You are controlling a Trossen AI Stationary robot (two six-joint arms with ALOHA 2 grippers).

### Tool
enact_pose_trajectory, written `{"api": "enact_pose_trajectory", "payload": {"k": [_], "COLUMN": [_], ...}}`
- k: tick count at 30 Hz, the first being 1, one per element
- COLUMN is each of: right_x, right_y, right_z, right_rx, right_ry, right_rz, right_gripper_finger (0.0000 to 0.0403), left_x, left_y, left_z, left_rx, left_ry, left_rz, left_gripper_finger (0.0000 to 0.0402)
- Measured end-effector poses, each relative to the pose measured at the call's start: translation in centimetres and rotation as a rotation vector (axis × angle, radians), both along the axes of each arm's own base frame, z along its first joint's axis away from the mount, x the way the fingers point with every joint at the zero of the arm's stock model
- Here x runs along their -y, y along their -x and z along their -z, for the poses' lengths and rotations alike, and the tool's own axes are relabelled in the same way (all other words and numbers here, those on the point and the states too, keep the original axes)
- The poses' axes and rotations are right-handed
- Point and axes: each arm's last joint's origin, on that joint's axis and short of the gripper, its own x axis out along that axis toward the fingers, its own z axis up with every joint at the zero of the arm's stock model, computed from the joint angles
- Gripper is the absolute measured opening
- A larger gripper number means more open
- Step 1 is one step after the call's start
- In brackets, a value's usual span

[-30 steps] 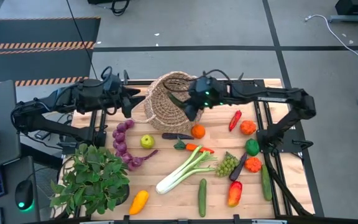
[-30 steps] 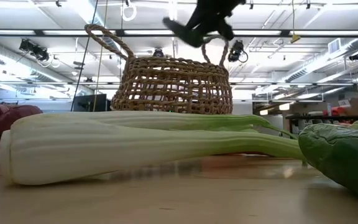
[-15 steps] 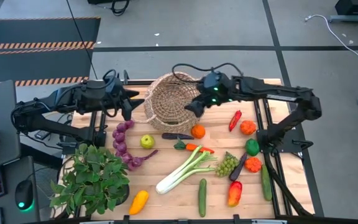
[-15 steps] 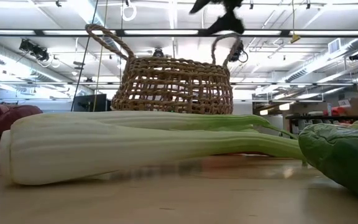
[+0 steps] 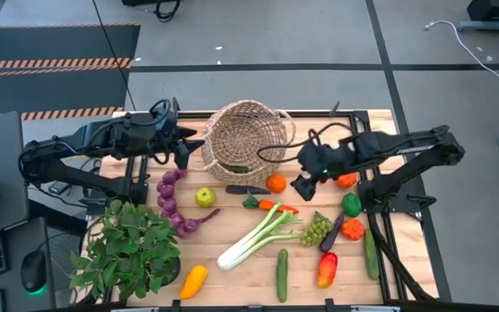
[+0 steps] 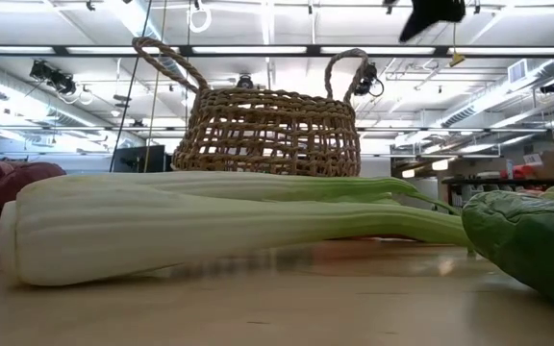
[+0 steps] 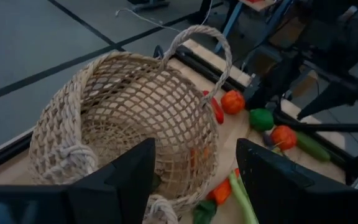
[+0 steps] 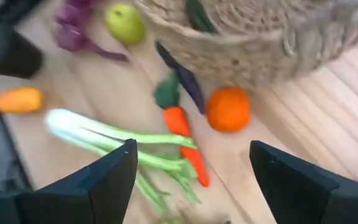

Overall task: Build produce basket
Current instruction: Put the orange into the brown basket

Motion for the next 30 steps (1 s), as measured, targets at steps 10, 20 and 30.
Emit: {"api": "enact_pose_trajectory", "payload": {"k": [10, 20, 30], "right_x": [0.7, 3.2, 4.6], "right_y": [-1.5, -2.1, -5.0], "right_z": [8.6, 15.3, 20.2], "right_rx": [-0.009, 0.075, 0.042], "right_ry": [-0.041, 0.063, 0.076], "right_rz": [0.032, 0.043, 0.004], "right_gripper_finger": [0.0361, 0.0391, 0.0392], "left_x": [0.2, 0.4, 0.8], "left_y": [-0.3, 0.4, 0.3], "left_z": [0.1, 2.0, 2.2], "left_rx": [0.019, -0.169, -0.197], "left_ry": [0.063, 0.175, 0.231], "left_rz": [-0.022, 0.006, 0.108], "left_gripper_finger": [0.0231, 0.0249, 0.0316]}}
